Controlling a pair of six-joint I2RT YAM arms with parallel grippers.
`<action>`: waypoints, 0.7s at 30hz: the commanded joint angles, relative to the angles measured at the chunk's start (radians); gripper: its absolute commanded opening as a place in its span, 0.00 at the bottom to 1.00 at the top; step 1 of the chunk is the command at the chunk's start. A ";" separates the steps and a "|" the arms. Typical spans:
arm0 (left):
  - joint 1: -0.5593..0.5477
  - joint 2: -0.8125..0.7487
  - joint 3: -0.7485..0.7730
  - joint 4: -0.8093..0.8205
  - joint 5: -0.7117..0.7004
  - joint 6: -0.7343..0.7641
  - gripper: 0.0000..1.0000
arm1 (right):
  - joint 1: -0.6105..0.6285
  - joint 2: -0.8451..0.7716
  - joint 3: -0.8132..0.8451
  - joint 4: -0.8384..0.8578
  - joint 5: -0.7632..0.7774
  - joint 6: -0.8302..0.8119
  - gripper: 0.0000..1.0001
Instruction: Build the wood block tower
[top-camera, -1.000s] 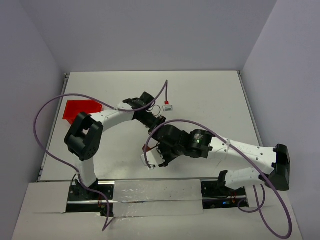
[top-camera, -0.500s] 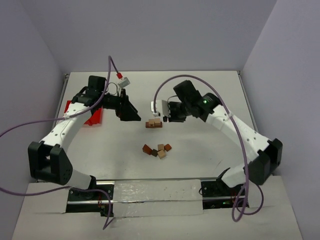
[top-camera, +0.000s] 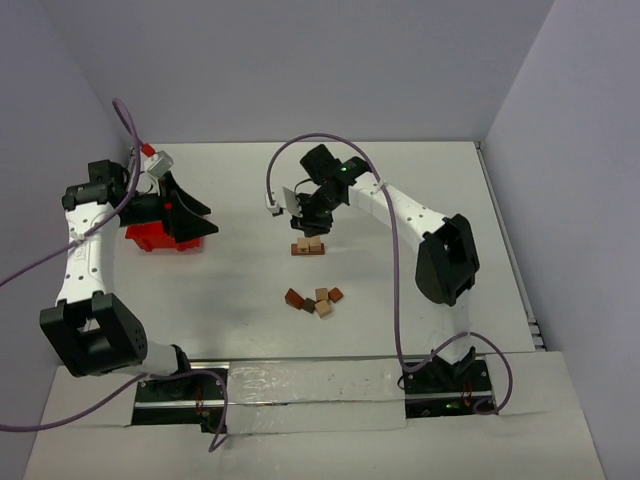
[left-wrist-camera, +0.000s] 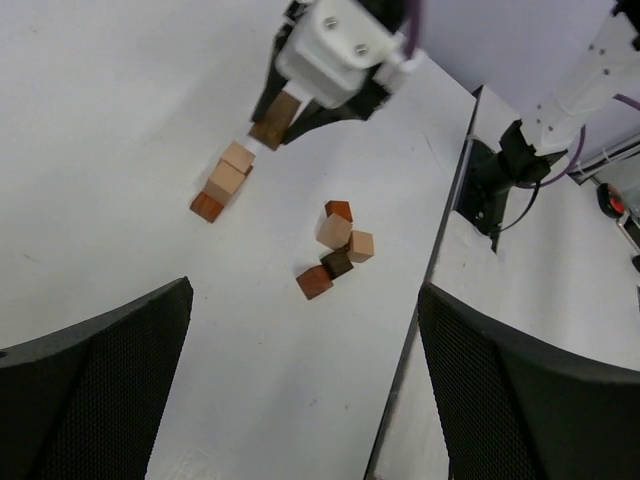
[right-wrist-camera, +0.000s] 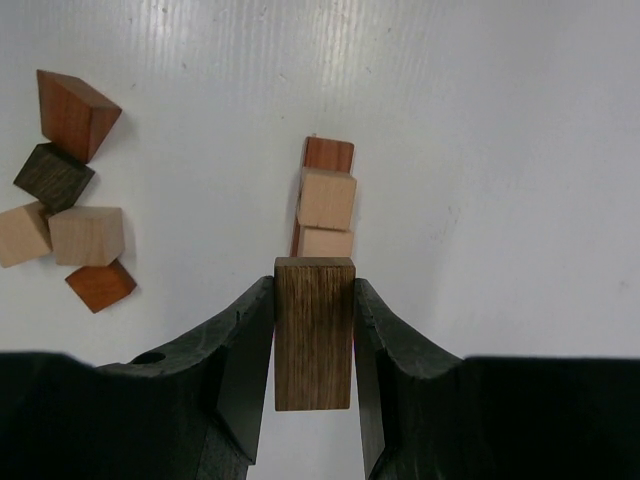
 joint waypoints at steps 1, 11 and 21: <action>0.004 -0.083 0.012 -0.058 0.055 0.094 0.99 | -0.001 0.084 0.124 -0.021 -0.046 0.008 0.02; 0.004 -0.108 -0.046 0.070 0.042 -0.052 0.99 | -0.004 0.197 0.192 0.072 -0.082 0.123 0.02; 0.004 -0.008 0.046 -0.134 0.071 0.148 0.99 | -0.004 0.176 0.071 0.154 -0.077 0.158 0.02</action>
